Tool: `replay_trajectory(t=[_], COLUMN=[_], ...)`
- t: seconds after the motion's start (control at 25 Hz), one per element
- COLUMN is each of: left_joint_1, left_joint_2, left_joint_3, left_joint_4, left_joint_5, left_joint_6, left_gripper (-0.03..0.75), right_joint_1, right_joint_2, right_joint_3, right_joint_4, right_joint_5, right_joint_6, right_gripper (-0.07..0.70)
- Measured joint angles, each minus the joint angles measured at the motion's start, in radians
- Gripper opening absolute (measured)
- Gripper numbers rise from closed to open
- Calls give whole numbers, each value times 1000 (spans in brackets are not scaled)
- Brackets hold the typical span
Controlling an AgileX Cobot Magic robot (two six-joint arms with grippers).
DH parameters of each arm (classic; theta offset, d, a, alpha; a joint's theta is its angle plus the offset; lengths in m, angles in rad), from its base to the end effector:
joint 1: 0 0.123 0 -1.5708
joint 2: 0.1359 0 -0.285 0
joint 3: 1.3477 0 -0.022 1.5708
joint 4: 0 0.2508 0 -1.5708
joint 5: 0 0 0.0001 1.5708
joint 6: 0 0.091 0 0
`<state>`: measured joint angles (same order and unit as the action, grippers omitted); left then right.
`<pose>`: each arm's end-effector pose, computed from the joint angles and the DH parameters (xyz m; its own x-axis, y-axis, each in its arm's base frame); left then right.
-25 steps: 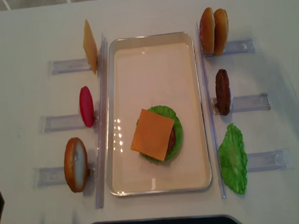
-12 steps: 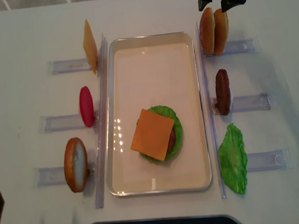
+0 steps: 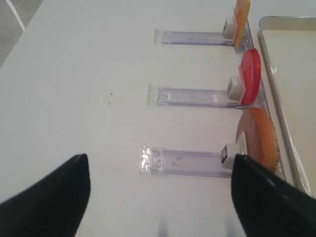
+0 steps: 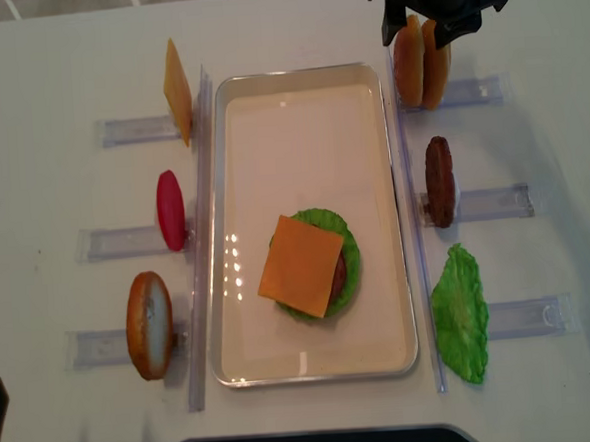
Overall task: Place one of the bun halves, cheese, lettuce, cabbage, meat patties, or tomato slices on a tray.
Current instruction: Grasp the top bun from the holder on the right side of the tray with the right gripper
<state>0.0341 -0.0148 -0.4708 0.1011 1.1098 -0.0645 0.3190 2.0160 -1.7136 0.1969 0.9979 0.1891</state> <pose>-0.0064 0.0080 0.2656 -0.5072 -0.0366 -0.8610 -0.1215 0.9922 0.0294 0.4114 0.1517 0.2453 -0.9545 -0.0114 -0.2979 -0.0901 0.9636 0.2516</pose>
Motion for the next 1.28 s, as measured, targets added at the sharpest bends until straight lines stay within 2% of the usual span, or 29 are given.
replay_trajectory(t=[0.44, 0.56, 0.92, 1.16, 1.28], left_joint_1=[0, 0, 0, 0, 0], left_joint_2=[0, 0, 0, 0, 0], left_joint_3=[0, 0, 0, 0, 0], left_joint_4=[0, 0, 0, 0, 0], left_joint_5=[0, 0, 0, 0, 0], left_joint_6=[0, 0, 0, 0, 0], left_gripper=[692, 692, 692, 692, 692], right_joint_1=[0, 2, 1, 1, 1], right_joint_2=[39, 51, 54, 58, 58], right_joint_3=[-8, -8, -8, -8, -8], right_joint_4=[20, 32, 23, 1, 1], right_joint_5=[0, 3, 12, 16, 15], right_joint_6=[-21, -22, -22, -22, -22], right_gripper=[541, 519, 398, 220, 211])
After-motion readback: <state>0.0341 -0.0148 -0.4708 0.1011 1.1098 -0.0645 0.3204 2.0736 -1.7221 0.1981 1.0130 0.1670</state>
